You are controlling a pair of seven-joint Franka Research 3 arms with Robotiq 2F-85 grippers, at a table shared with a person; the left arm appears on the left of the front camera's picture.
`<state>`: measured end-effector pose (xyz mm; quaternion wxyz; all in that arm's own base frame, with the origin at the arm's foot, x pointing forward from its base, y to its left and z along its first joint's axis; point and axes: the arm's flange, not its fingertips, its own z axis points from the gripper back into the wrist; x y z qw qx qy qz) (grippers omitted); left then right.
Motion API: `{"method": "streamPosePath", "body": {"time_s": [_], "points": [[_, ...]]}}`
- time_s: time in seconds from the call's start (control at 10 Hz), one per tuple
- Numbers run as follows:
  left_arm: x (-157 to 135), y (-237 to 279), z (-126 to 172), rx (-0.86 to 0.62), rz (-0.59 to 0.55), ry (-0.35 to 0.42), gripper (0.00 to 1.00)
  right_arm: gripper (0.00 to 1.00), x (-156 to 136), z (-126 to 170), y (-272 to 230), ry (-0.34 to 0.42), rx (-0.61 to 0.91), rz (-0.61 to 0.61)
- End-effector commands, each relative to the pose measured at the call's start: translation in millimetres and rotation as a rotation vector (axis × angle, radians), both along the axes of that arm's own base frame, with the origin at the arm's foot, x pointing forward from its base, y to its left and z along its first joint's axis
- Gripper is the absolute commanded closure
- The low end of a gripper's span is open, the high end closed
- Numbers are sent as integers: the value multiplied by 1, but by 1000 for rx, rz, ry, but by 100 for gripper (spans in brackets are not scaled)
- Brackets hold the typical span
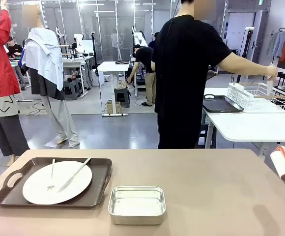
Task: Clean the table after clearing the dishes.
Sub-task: When the left (or right) Handle tray is removed, use the left hand (or right hand) to clean the left (or right) side of the table with the Lint Roller, then place the Lint Roller back on top of the Airtight Container.
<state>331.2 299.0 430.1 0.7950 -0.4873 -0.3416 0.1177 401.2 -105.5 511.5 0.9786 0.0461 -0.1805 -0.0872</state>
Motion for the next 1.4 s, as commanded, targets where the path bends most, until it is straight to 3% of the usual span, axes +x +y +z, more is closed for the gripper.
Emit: {"method": "streamPosePath", "body": {"time_s": [0.0, 1.3], "points": [[0, 2, 3, -11, -4, -13, 0, 78, 3, -5, -3, 1, -5, 2], [0, 2, 3, -11, -4, -13, 0, 78, 2, -6, -3, 14, 5, -5]]}}
